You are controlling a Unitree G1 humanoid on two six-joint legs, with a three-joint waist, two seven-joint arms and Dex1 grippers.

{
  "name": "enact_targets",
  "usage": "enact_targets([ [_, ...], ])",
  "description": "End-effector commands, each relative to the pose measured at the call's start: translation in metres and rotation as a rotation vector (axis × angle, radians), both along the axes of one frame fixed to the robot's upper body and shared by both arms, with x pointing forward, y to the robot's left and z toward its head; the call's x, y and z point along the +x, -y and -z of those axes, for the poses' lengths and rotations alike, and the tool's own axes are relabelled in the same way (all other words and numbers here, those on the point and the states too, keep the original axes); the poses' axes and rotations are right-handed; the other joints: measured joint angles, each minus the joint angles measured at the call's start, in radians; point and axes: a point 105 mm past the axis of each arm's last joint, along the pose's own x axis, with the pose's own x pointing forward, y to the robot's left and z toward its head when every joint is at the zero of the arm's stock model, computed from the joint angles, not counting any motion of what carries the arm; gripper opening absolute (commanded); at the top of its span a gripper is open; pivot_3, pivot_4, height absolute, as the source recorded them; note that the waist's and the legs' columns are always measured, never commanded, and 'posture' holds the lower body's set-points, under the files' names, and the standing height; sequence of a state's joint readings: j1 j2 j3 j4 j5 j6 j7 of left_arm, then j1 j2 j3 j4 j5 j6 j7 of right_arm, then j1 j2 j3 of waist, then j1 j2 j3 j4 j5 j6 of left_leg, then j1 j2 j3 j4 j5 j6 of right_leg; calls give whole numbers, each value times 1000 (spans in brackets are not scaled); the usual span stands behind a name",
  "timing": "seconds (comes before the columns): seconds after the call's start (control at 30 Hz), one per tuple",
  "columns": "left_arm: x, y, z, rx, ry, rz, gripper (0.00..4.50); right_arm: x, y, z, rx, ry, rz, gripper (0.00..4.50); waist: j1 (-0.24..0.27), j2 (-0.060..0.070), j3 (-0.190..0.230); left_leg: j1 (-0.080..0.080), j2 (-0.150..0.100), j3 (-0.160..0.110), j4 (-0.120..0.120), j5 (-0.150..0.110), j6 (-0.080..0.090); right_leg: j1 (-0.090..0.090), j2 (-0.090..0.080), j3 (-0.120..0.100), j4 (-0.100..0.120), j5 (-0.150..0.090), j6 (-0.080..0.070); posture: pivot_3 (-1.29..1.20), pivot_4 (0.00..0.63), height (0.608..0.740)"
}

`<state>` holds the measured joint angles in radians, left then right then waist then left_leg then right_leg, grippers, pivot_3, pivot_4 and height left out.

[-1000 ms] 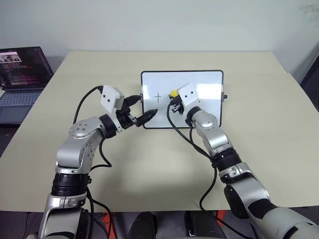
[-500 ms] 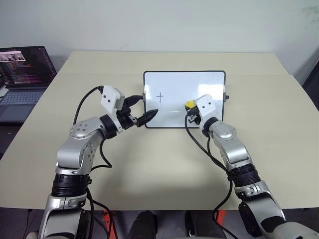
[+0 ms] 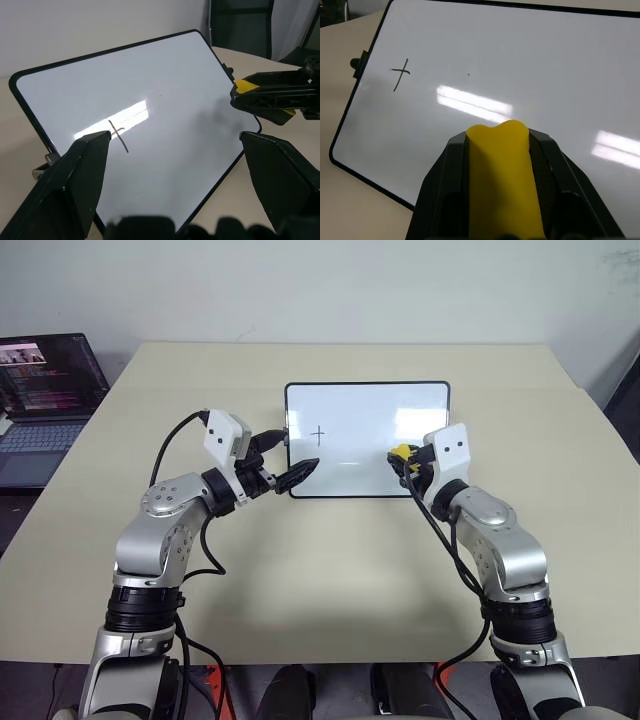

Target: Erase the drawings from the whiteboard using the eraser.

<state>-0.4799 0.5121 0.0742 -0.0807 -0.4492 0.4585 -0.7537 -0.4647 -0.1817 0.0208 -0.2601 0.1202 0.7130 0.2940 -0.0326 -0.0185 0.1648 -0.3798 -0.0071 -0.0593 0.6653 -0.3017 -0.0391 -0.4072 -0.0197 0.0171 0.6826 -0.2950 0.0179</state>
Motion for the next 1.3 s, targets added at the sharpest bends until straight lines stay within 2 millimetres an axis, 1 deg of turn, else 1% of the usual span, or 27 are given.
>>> enact_targets([
  [0.03, -1, 2, -11, -4, 45, 12, 4500, -1, -2, -19, 18, 64, 0, 1290, 0, 0, 0, 0, 0, 0, 0, 0, 0, 0, 0, 0, 0, 0, 0, 0, 150, 740],
  [0.27, -1, 0, -11, 0, 46, 4, 4500, 3, -5, -23, 16, 79, -3, 1290, 1, 0, 0, 0, 0, 0, 0, 1, -1, 0, 0, 0, -1, 0, 0, 0, 150, 740],
  [0.5, -5, -22, -7, 13, 44, -88, 4500, 11, -17, -30, 21, 109, -35, 1290, -3, 0, 0, 0, 0, 1, 0, 1, -1, 0, 0, 0, -1, 0, 0, 0, 150, 740],
  [0.57, -9, -30, -3, 18, 34, -122, 4500, 13, -20, -31, 22, 114, -44, 1290, -3, 0, 0, 0, 0, 1, 0, 1, -1, 0, 0, 0, -1, 0, 0, 0, 150, 740],
  [0.67, -13, -36, 2, 19, 28, -155, 4500, 14, -23, -32, 26, 116, -54, 1290, 0, 0, 0, 0, 0, 1, 0, 1, -1, 0, 0, 0, -1, 0, 0, 0, 150, 740],
  [0.83, -15, -37, 1, 19, 36, -172, 4500, 15, -29, -31, 26, 119, -77, 1290, 3, 0, 0, -1, 0, 0, 0, 0, -1, 0, 0, 0, -1, 0, 0, 0, 150, 740],
  [0.97, -14, -39, -3, 20, 47, -182, 4500, 17, -31, -34, 27, 129, -85, 1290, 1, 0, 0, 0, 0, 1, 0, 0, -1, 0, 0, 0, -1, 0, 0, 0, 150, 740],
  [1.3, -14, -38, -4, 22, 54, -179, 4500, 17, -37, -40, 32, 152, -106, 1290, 1, 0, 0, 0, 0, 1, 0, 1, -1, 0, 0, 0, -1, 0, 0, 0, 150, 740],
])
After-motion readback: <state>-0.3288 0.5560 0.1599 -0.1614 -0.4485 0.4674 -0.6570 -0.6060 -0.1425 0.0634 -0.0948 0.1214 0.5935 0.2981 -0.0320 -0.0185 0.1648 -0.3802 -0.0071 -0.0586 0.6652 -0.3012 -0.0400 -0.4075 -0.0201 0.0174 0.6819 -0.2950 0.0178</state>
